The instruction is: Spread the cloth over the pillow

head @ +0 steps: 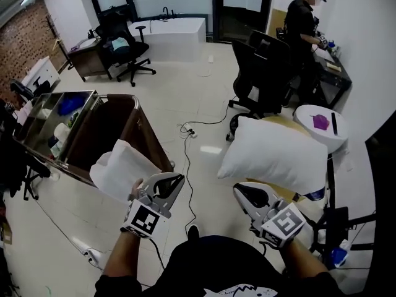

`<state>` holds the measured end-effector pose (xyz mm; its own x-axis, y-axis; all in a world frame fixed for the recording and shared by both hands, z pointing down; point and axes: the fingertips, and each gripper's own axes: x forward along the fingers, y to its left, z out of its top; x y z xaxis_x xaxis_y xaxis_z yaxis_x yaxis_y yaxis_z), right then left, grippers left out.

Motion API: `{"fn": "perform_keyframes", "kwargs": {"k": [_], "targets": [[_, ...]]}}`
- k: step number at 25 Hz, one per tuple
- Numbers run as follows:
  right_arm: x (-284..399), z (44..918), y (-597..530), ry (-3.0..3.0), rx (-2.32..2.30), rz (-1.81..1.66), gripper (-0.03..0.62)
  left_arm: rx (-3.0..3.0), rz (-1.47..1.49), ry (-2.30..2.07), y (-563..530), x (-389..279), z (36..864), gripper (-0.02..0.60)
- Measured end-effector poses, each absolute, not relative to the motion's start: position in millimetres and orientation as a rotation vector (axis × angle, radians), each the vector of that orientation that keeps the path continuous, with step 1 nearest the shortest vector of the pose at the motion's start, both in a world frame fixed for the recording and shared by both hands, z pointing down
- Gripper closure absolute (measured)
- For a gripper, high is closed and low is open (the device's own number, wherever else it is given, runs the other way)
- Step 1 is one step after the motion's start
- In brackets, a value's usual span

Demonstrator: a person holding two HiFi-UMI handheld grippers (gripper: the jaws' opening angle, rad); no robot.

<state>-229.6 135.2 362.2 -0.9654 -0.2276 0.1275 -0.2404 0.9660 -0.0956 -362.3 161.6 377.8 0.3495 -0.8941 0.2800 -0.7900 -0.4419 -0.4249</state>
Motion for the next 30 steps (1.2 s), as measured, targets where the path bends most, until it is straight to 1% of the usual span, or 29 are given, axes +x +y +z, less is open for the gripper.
{"fn": "perform_keyframes", "kwargs": {"k": [3,9,14,23,26,30], "targets": [[-269.8,368.2,131.5,-2.996,0.290,0.155,0.559,-2.317,-0.820,1.586,167.0,-422.5,378.2,0.581],[-353.3,389.7,130.0,-2.925,0.139,0.139,0.522,-2.212,-0.862,1.694,180.0,-512.2,363.5,0.581],[-431.4,404.3,131.3,-2.889,-0.033,0.121,0.482,-2.187,-0.871,1.756,191.0,-561.9,368.7,0.581],[-560.6,450.6,135.1,-2.787,-0.274,0.121,0.449,-2.128,-0.973,1.845,210.2,-628.4,381.2,0.572],[-589.9,470.1,135.9,-2.742,-0.299,0.100,0.439,-2.122,-1.001,1.879,211.1,-650.4,388.0,0.557],[-616.2,496.7,131.0,-2.685,-0.289,0.095,0.439,-2.230,-1.074,1.859,195.3,-684.5,407.6,0.498]]}}
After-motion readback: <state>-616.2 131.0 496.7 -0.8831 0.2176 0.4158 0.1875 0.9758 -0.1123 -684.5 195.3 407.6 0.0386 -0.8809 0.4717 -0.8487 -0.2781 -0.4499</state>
